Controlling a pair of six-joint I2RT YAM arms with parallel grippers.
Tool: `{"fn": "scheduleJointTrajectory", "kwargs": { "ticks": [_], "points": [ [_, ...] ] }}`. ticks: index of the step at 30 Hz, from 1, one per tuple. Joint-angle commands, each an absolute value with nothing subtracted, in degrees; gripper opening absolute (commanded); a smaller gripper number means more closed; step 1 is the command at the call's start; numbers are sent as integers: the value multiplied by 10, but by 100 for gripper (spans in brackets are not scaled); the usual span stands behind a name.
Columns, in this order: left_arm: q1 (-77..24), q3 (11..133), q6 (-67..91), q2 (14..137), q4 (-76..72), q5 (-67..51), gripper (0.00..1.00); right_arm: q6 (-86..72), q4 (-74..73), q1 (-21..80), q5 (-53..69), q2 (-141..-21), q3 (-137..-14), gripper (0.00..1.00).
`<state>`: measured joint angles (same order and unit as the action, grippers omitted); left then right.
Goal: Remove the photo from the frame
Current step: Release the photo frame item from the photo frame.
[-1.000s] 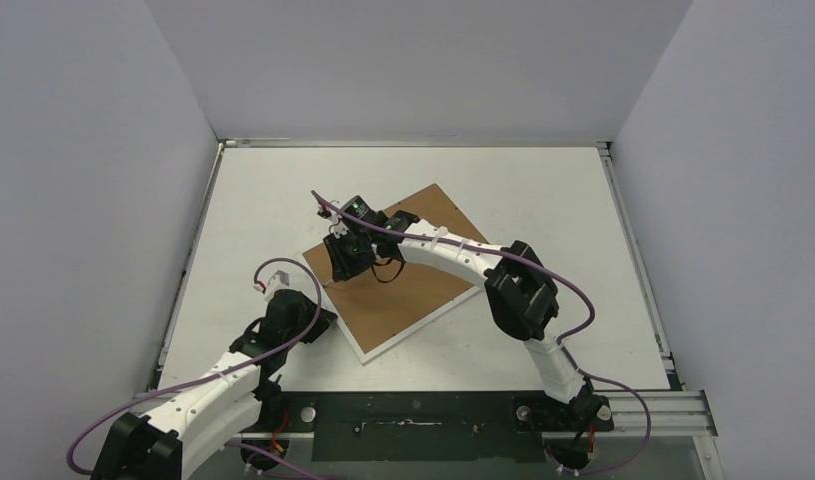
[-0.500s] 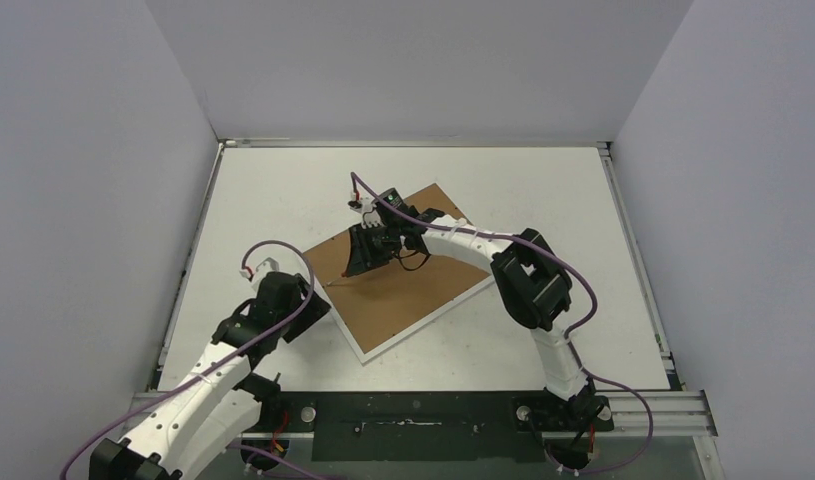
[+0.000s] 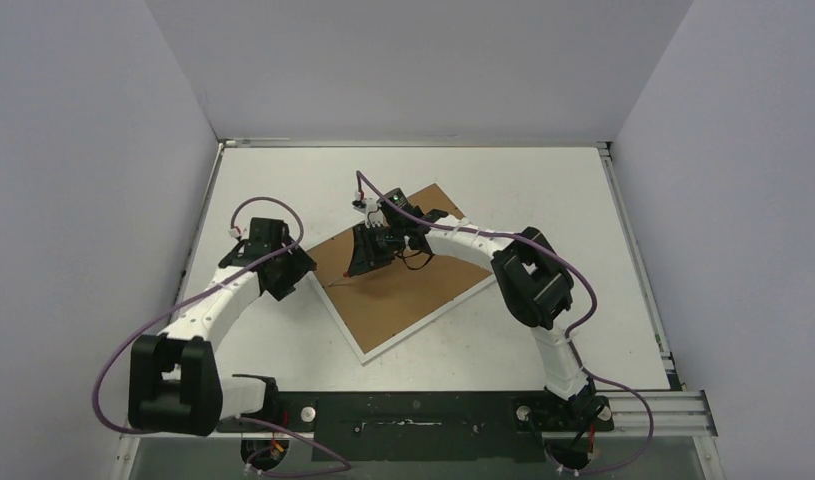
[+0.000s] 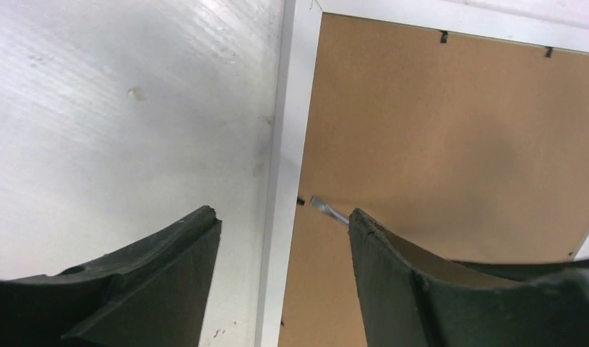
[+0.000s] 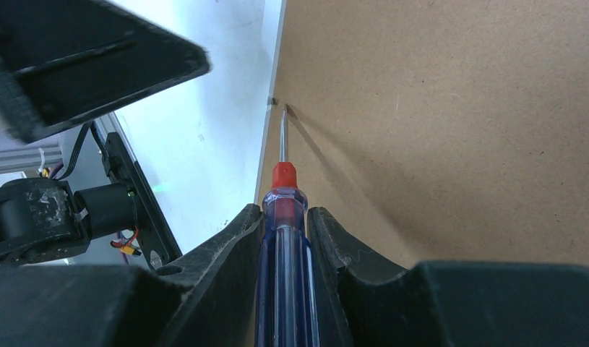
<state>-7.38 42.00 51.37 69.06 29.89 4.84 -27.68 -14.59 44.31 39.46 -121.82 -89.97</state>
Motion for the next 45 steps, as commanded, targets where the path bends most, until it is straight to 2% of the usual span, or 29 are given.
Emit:
{"fn": "scheduleJointTrajectory", "kwargs": {
  "ticks": [1, 5, 7, 10, 11, 13, 18, 20, 28, 39, 45],
  "points": [
    [-63, 453, 505, 768, 241, 10, 61, -259, -159, 442, 395, -1225, -906, 0],
    [-58, 446, 509, 819, 178, -8, 57, -256, -166, 442, 394, -1236, -914, 0],
    [-51, 446, 503, 846, 152, -37, 49, -259, -167, 443, 394, -1243, -919, 0],
    [-50, 444, 511, 866, 138, -40, 48, -257, -171, 444, 395, -1243, -920, 0],
    [-51, 444, 509, 868, 134, -39, 43, -256, -171, 444, 394, -1241, -918, 0],
    [-51, 453, 499, 875, 151, -29, 36, -255, -171, 443, 389, -1239, -916, 0],
    [-50, 479, 452, 904, 197, -5, 35, -257, -165, 444, 395, -1246, -919, 0],
    [-50, 489, 431, 919, 218, -4, 31, -253, -167, 443, 400, -1252, -925, 0],
    [-51, 492, 380, 948, 194, -30, 1, -249, -177, 444, 416, -1276, -953, 0],
    [-51, 504, 355, 970, 192, -61, 0, -246, -193, 456, 415, -1280, -963, 0],
    [-51, 501, 355, 973, 182, -65, 0, -258, -197, 434, 364, -1255, -950, 0]
  ]
}}
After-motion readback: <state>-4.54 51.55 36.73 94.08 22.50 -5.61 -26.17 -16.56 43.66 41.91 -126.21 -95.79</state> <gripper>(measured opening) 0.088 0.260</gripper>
